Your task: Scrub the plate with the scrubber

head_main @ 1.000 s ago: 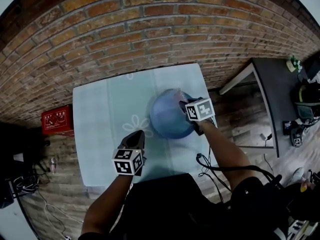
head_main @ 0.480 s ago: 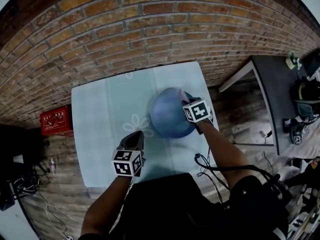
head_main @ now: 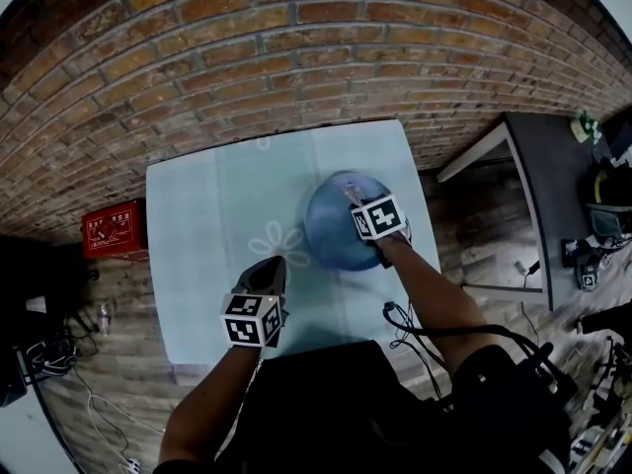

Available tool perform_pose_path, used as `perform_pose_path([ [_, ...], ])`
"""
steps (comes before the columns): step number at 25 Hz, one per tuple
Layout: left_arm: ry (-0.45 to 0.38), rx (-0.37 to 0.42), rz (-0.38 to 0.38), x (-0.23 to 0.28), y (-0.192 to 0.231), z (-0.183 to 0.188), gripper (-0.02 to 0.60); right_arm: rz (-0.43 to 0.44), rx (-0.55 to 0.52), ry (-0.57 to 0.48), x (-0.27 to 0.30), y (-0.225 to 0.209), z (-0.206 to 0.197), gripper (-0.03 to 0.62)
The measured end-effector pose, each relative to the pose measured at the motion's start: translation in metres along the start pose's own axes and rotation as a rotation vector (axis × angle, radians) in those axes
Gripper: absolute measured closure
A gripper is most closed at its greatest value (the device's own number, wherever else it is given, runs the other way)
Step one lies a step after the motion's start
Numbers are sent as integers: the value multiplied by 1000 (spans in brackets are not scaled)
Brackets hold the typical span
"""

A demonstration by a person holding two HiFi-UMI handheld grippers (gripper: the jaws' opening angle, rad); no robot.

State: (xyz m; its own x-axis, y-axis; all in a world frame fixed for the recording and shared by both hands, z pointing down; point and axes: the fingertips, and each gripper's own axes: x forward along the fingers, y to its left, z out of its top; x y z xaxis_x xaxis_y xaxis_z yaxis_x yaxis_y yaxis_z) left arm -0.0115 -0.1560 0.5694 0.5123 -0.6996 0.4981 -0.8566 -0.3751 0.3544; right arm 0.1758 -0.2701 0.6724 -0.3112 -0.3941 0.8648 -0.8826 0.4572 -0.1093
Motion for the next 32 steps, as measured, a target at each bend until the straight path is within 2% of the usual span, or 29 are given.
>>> perform_pose_path([
  [16,-23,-21,43,-21,18,-3,572,99,-2,9,20,65,11,523],
  [20,-29,-12,44,-25,21,-3,572,101,14,9,22,73,11,522],
  [24,-24,-6,39,-26,20,-4,572,138,60,-4,20,81,11,523],
  [29,-21,9,16,-22,14,-2,572,232,208,-41,15,98,13,522],
  [32,-16,23,-6,-19,9,0,572,256,209,-60,8,106,15,523],
])
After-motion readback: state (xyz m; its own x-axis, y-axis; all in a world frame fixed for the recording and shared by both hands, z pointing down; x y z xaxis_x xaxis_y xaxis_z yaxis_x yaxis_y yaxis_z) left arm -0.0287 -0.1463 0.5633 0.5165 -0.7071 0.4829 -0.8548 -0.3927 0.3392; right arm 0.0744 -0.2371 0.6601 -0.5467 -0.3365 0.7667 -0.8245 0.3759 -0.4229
